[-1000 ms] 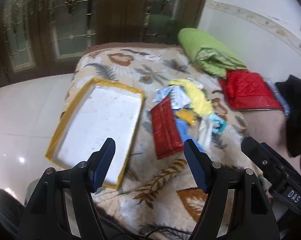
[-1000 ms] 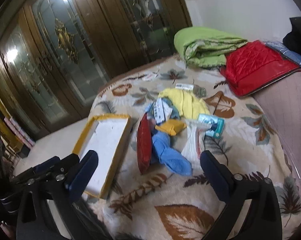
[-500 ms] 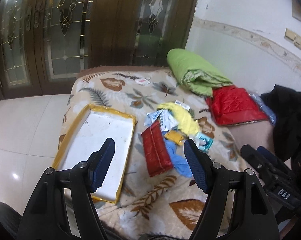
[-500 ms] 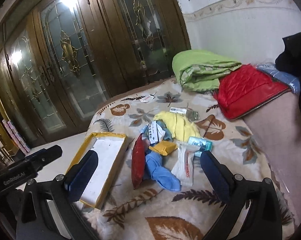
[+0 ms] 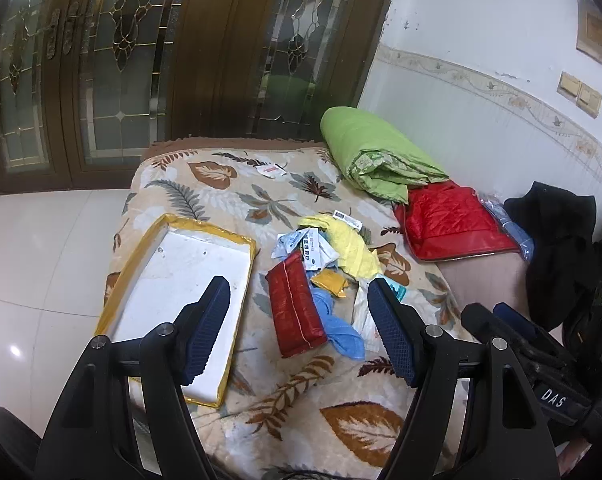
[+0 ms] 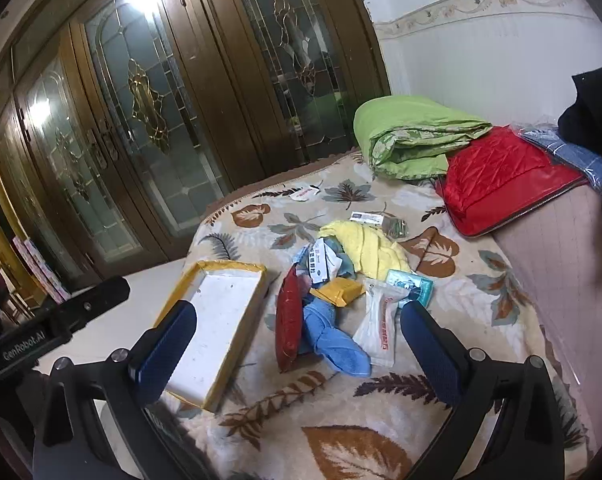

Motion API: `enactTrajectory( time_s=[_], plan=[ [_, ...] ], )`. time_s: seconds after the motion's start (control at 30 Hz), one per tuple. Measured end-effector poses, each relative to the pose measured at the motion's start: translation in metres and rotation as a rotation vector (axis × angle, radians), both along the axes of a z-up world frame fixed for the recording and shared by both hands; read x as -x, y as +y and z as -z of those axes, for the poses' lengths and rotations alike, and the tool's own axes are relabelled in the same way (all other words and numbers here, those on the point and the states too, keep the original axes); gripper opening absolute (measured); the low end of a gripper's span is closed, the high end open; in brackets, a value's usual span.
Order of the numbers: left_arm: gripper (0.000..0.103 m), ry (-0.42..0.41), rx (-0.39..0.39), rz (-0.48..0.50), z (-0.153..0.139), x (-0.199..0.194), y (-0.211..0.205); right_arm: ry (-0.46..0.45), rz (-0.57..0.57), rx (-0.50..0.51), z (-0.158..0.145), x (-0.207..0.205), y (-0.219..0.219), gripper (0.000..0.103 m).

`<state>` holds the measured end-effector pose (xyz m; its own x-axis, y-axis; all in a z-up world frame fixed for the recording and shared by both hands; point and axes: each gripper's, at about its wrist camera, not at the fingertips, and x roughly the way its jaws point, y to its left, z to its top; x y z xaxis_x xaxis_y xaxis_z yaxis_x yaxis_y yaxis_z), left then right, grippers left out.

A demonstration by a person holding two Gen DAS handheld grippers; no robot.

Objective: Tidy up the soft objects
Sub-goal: 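Move both tools forward over the pile of items beside the tray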

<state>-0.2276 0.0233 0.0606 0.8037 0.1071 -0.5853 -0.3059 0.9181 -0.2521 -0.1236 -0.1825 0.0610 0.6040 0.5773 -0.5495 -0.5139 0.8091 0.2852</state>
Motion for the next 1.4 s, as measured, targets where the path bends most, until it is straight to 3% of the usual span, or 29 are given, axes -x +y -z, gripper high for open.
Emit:
enactTrajectory(
  time_s=[0.33, 0.77, 0.93, 1.4],
  plan=[
    [0.072, 0.021, -0.031, 0.029, 0.004, -0.011, -0.010, 0.005, 0.014, -0.002, 0.003, -0.004, -0.003, 0.102],
    [0.072, 0.155, 0.024, 0.030, 0.059, -0.043, -0.001, 0.136, -0.017, 0.040, 0.051, -0.029, 0.002, 0.100],
    [0.072, 0.192, 0.040, 0.037, 0.079, -0.052, 0.001, 0.194, -0.014, 0.052, 0.070, -0.041, 0.001, 0.093],
    [0.072, 0.258, 0.075, 0.038, 0.109, -0.073, 0.016, 0.287, -0.017, 0.058, 0.098, -0.069, 0.010, 0.088]
  ],
)
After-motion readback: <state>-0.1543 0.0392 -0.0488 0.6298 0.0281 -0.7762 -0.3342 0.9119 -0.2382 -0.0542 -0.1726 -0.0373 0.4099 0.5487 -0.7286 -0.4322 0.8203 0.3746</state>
